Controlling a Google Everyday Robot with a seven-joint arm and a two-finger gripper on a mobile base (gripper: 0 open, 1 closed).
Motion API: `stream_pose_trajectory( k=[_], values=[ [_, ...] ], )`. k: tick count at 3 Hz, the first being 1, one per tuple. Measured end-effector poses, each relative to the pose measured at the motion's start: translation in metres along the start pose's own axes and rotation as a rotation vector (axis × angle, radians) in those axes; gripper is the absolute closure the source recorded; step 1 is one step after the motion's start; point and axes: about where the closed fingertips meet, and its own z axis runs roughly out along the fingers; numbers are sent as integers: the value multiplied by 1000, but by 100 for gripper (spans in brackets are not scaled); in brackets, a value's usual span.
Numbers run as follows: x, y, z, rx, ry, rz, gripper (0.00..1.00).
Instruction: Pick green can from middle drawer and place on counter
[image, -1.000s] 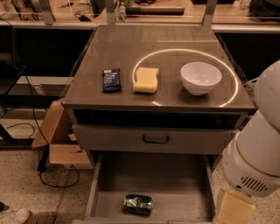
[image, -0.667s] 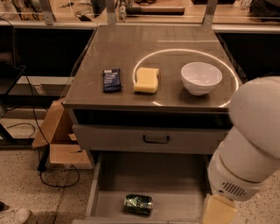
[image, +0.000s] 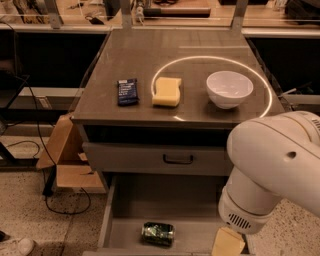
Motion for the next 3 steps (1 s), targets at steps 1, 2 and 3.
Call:
stream_pose_trajectory(
  k=[1,2,3],
  values=[
    [0,0,0,0,0,0,0],
    [8,0,9,-20,7,54,0],
    [15,17,28,-56,8,137,0]
  ],
)
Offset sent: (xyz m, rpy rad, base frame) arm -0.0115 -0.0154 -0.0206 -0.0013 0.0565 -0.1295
